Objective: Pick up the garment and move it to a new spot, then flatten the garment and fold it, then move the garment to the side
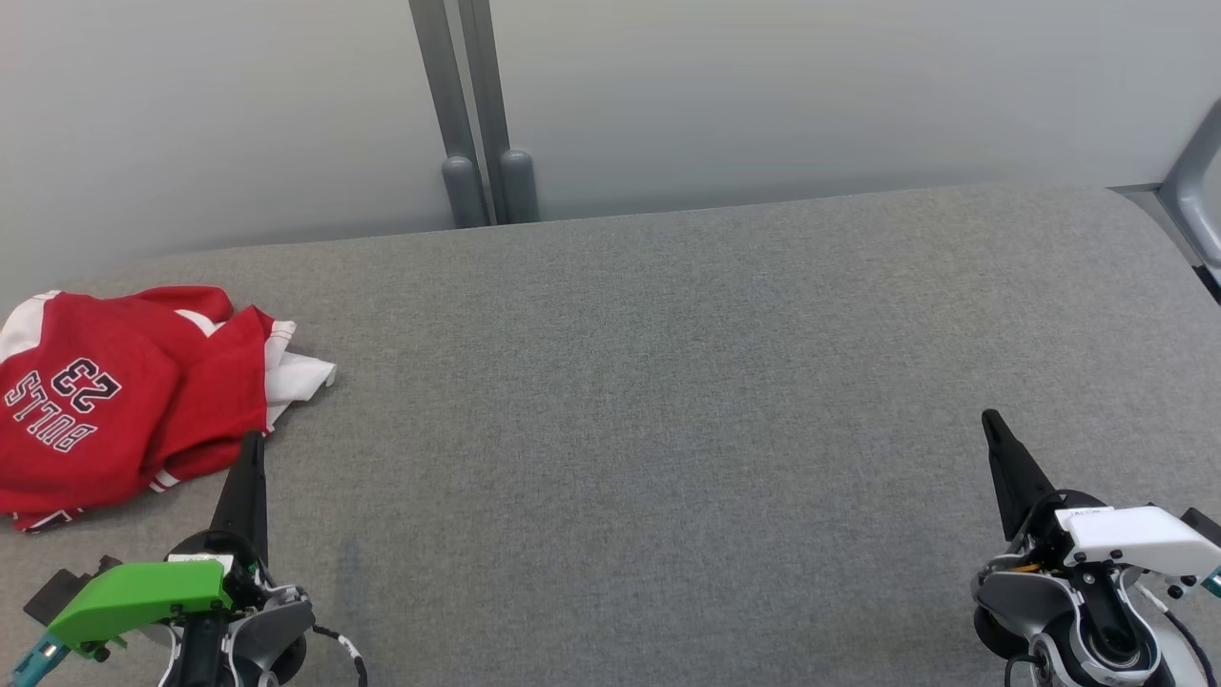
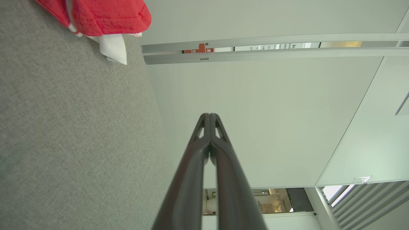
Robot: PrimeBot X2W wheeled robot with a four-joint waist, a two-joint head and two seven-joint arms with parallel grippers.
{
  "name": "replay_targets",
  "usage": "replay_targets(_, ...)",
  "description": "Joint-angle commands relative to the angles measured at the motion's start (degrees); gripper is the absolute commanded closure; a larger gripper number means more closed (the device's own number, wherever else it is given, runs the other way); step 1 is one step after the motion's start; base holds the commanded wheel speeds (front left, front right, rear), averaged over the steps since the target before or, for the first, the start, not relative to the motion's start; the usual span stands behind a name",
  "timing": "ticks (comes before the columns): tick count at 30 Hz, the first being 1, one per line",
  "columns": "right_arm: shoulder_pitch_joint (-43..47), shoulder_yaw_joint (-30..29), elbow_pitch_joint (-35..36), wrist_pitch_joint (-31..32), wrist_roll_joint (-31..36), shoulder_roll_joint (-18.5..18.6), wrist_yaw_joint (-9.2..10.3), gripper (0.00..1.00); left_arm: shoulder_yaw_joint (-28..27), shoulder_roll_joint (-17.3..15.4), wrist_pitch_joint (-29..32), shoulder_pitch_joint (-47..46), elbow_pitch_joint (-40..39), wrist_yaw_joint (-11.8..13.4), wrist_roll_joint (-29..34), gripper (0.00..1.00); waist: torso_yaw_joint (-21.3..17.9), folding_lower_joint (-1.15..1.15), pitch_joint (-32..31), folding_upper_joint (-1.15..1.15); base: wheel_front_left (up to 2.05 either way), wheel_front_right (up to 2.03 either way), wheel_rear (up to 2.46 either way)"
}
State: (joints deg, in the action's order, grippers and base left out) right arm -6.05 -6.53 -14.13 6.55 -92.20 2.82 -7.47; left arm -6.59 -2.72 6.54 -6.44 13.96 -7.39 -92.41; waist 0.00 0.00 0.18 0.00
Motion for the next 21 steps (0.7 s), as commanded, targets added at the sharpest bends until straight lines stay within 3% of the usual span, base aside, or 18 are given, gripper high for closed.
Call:
replay_targets(1, -0.35, -0.03, 0.26, 0.11, -0.42, 0.06, -0.05, 1.0, -0.08, -0.14, 0.12, 0.6, -0.03, -0.31, 0.02, 1.0, 0.0, 0.0, 0.0, 0.0, 0.0, 0.0, 0.0)
replay_targets(18, -0.35, -0.03, 0.26, 0.11, -0.42, 0.06, -0.05, 1.0, -0.08, -0.14, 0.12, 0.6, -0.03, -0.31, 0.02, 1.0, 0.0, 0.0, 0.0, 0.0, 0.0, 0.0, 0.0)
replay_targets(19, 0.07, 0.01, -0.16, -0.02, 0.02, -0.02, 0.0, 0.0, 0.02, 0.02, -0.01, 0.03, 0.17, 0.02, 0.01, 0.0, 0.0, 0.0, 0.0, 0.0, 0.0, 0.0, 0.0)
replay_targets(21, 0.64, 0.14, -0.79, -0.17, 0.02, -0.21, 0.01, 0.0, 0.19, 0.12, -0.17, 0.43, 0.95, 0.05, 0.08, 0.0, 0.0, 0.0, 0.0, 0.0, 0.0, 0.0, 0.0)
